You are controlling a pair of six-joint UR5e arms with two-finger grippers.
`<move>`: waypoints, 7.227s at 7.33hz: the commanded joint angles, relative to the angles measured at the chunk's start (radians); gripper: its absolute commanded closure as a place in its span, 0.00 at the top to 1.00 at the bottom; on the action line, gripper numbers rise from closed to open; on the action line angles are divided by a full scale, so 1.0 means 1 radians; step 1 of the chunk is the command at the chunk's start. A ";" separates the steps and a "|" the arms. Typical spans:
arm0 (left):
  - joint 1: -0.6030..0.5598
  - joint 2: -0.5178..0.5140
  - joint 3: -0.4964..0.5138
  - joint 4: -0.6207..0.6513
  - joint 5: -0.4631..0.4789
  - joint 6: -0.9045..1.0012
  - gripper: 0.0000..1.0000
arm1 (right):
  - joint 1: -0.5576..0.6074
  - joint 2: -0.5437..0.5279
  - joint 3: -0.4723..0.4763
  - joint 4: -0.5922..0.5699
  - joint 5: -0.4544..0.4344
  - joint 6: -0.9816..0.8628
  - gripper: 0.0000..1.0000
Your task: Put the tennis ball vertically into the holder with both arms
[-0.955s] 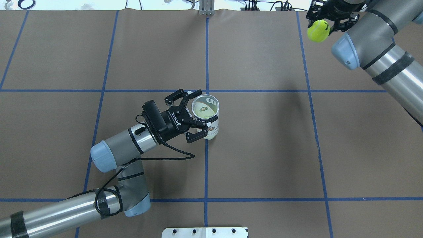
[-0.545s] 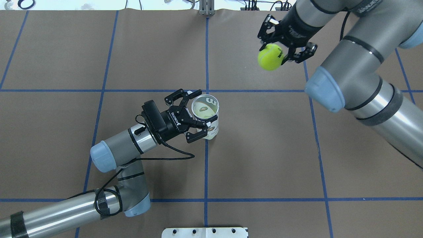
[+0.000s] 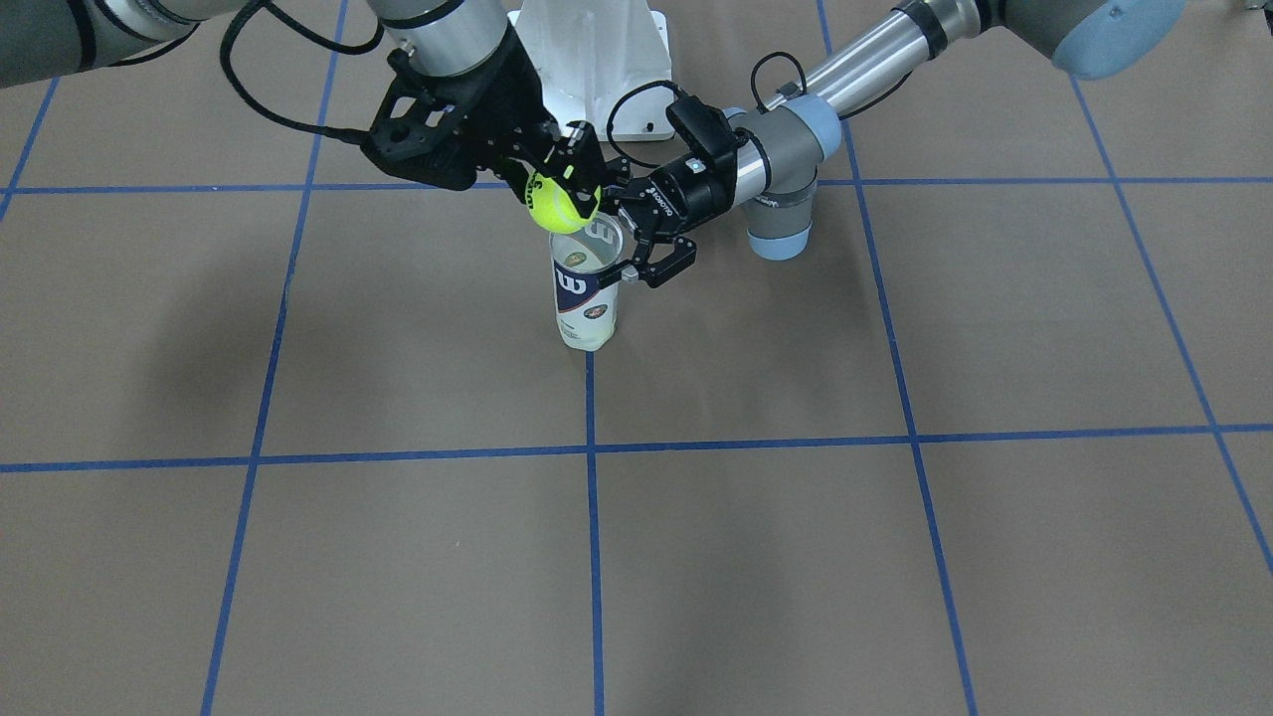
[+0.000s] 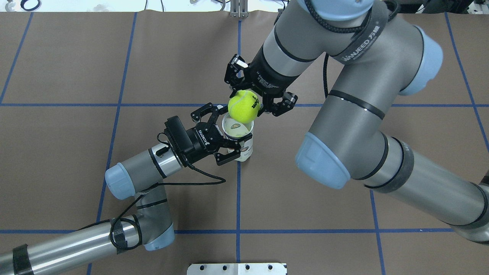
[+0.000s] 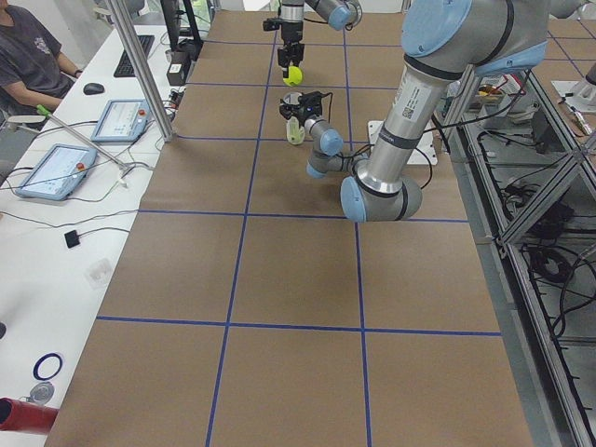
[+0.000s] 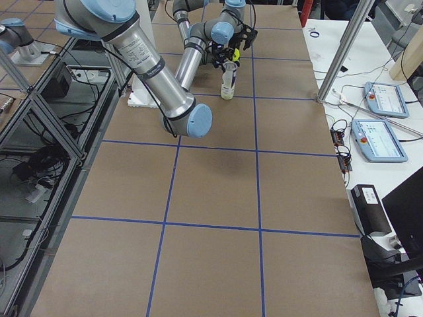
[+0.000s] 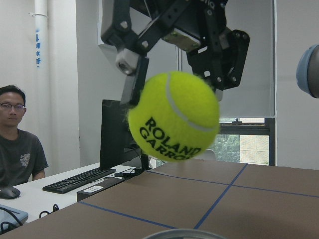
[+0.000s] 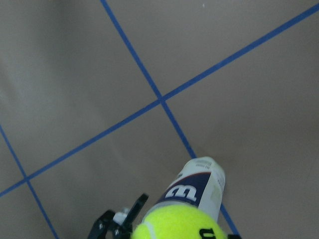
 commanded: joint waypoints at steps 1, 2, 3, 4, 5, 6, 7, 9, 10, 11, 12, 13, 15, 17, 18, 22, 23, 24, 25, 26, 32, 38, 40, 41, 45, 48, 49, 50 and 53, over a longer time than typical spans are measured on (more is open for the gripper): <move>0.000 -0.001 -0.001 -0.001 0.000 0.000 0.95 | -0.064 0.011 -0.015 0.003 -0.070 0.008 0.00; 0.000 0.001 -0.001 -0.001 0.000 0.000 0.95 | -0.066 0.006 -0.017 0.003 -0.072 0.001 0.00; 0.000 0.002 -0.001 -0.001 0.000 0.000 0.95 | -0.064 0.008 -0.023 0.003 -0.072 -0.004 0.00; 0.000 0.004 -0.001 -0.001 0.000 0.000 0.95 | -0.063 0.006 -0.023 0.003 -0.074 -0.004 0.00; 0.000 0.004 -0.001 -0.001 0.000 0.000 0.95 | -0.059 0.006 -0.032 0.003 -0.077 -0.011 0.00; 0.000 0.004 -0.001 -0.001 0.000 0.000 0.95 | -0.059 0.003 -0.035 0.004 -0.084 -0.022 0.00; 0.000 0.005 -0.001 -0.001 0.000 0.000 0.95 | -0.059 0.003 -0.040 0.003 -0.085 -0.022 0.00; 0.000 0.005 -0.001 -0.001 0.000 -0.002 0.95 | -0.055 0.003 -0.041 0.004 -0.085 -0.033 0.00; 0.000 0.005 -0.001 -0.001 0.000 -0.002 0.95 | -0.053 0.003 -0.043 0.004 -0.085 -0.033 0.00; 0.000 0.005 -0.003 -0.001 0.000 -0.002 0.95 | -0.050 0.003 -0.049 0.004 -0.085 -0.033 0.00; 0.000 0.005 -0.001 -0.001 0.000 -0.002 0.95 | -0.052 0.006 -0.069 0.004 -0.085 -0.032 0.39; 0.000 0.005 -0.001 -0.001 0.000 -0.002 0.95 | -0.052 0.008 -0.070 0.006 -0.086 -0.030 0.98; 0.000 0.005 -0.001 -0.001 0.008 -0.002 0.95 | -0.052 0.009 -0.067 0.006 -0.086 -0.030 0.99; 0.000 0.005 -0.001 -0.001 0.008 -0.002 0.95 | -0.043 0.005 -0.060 0.006 -0.088 -0.033 0.99; 0.000 0.004 -0.007 -0.001 0.008 -0.003 0.97 | -0.021 -0.007 -0.041 0.006 -0.085 -0.033 0.99; -0.002 0.221 -0.260 -0.001 0.066 -0.012 0.99 | 0.023 -0.098 0.006 0.007 -0.085 -0.036 0.99; -0.003 0.325 -0.345 -0.001 0.071 -0.012 0.99 | 0.039 -0.109 0.006 0.007 -0.083 -0.073 0.99; -0.011 0.397 -0.407 -0.001 0.071 -0.012 0.99 | 0.063 -0.130 0.009 0.007 -0.075 -0.093 0.99; -0.017 0.436 -0.441 -0.001 0.118 -0.015 0.99 | 0.095 -0.162 0.017 0.009 -0.069 -0.160 0.99; -0.015 0.432 -0.443 0.002 0.252 -0.020 0.99 | 0.136 -0.214 0.019 0.013 -0.056 -0.265 0.99; -0.114 0.462 -0.412 0.314 0.373 -0.059 0.88 | 0.318 -0.340 -0.006 0.009 -0.054 -0.623 0.99; -0.551 0.501 -0.380 0.991 -0.075 0.101 0.79 | 0.457 -0.389 -0.150 0.010 -0.010 -0.934 0.99; -0.673 0.396 -0.383 1.448 -0.198 0.092 0.89 | 0.560 -0.405 -0.245 0.010 0.090 -1.161 0.99; -0.722 0.390 -0.380 1.534 -0.309 -0.007 0.88 | 0.616 -0.414 -0.300 0.010 0.136 -1.297 0.99; -0.977 0.471 -0.383 1.700 -0.933 -0.121 0.99 | 0.764 -0.457 -0.424 0.007 0.204 -1.539 0.99; -1.109 0.507 -0.389 1.789 -1.121 -0.308 1.00 | 0.787 -0.543 -0.440 0.012 0.227 -1.659 0.99; -1.141 0.552 -0.403 1.789 -1.130 -0.312 1.00 | 0.787 -0.564 -0.440 0.013 0.225 -1.659 0.99; -1.144 0.621 -0.461 1.788 -1.128 -0.304 1.00 | 0.787 -0.581 -0.432 0.015 0.225 -1.661 0.99; -1.140 0.645 -0.474 1.821 -1.120 -0.044 1.00 | 0.787 -0.612 -0.428 0.015 0.227 -1.674 0.99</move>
